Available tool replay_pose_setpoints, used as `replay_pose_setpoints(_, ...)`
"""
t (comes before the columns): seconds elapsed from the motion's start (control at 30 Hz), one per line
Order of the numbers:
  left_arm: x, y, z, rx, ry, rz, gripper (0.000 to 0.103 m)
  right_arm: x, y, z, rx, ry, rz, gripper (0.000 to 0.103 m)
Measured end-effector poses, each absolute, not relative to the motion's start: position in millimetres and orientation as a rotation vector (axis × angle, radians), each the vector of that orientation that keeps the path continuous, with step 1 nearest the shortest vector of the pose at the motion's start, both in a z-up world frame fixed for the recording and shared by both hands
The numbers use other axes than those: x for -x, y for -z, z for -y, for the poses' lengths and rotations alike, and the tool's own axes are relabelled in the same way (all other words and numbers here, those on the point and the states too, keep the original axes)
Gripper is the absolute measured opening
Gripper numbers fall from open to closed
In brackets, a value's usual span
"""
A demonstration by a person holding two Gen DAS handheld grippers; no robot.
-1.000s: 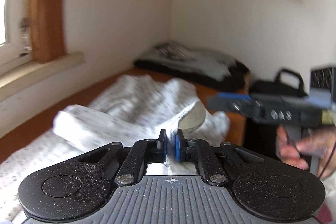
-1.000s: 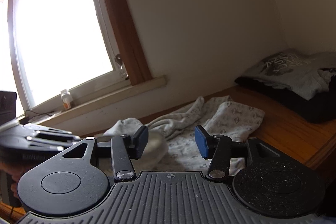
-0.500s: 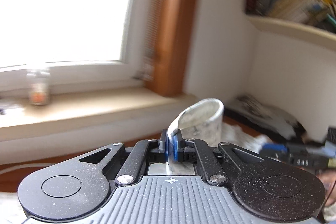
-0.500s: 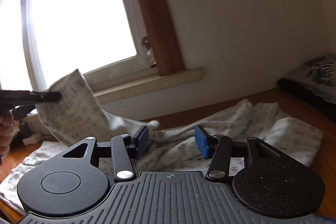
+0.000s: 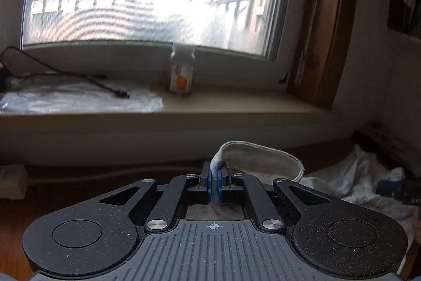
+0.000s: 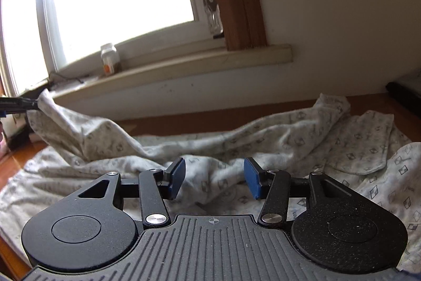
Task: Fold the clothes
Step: 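Lift the blanket edge with the left gripper and pull it along the bed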
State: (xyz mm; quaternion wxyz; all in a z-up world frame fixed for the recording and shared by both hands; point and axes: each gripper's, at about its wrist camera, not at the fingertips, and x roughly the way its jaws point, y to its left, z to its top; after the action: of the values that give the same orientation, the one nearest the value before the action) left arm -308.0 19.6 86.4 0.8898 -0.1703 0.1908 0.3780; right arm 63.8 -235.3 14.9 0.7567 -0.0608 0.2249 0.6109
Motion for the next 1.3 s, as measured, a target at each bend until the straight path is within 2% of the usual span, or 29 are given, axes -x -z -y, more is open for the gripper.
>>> replay_pose_setpoints(0.13,314.5,-57.3,-27.8,0.41,-0.804,-0.456,0.008,-60.7,-11.5,229.3,0.19,-1.314,-0.48,0.056)
replay_pose_setpoints(0.2,322.4,-54.1,-28.2,0.413,-0.836,-0.453,0.016,-61.4,-9.8,227.4,0.197,-1.313,-0.491,0.057)
replay_pose_setpoints(0.47,348.7,-67.8,-27.8,0.399,-0.907,-0.4,0.018,-70.3,-2.9,219.4,0.196,-1.304,-0.578,0.067)
replay_pose_setpoints(0.57,340.2,-63.5,-28.8,0.414,-0.858,-0.421,0.035,-73.4,-1.2,218.9,0.181,-1.307,-0.601,0.068)
replay_pose_setpoints(0.67,328.4,-53.4,-25.8,0.417,-0.802,-0.456,0.035,-74.1,-0.4,219.0,0.177,-1.307,-0.609,0.069)
replay_pose_setpoints(0.73,319.4,-45.1,-24.5,0.419,-0.772,-0.491,0.04,-74.5,-0.5,219.4,0.174,-1.307,-0.611,0.069)
replay_pose_setpoints(0.8,311.6,-37.6,-23.7,0.405,-0.76,-0.531,0.052,-74.6,-0.6,219.9,0.172,-1.307,-0.612,0.069)
replay_pose_setpoints(0.93,304.2,-28.8,-23.8,0.383,-0.757,-0.576,0.056,-75.0,-0.5,220.1,0.17,-1.306,-0.614,0.07)
replay_pose_setpoints(1.0,303.9,-29.3,-23.6,0.382,-0.757,-0.581,0.054,-75.6,0.0,219.7,0.17,-1.306,-0.619,0.07)
replay_pose_setpoints(1.07,304.9,-32.8,-20.2,0.352,-0.763,-0.584,0.019,-75.7,0.2,219.6,0.17,-1.306,-0.62,0.07)
replay_pose_setpoints(1.1,306.0,-35.7,-18.0,0.335,-0.764,-0.58,0.006,-75.9,0.2,219.9,0.169,-1.307,-0.62,0.07)
replay_pose_setpoints(1.3,341.8,-90.2,-7.5,0.36,-0.768,-0.385,0.006,-67.9,-4.7,225.3,0.195,-1.339,-0.547,0.07)
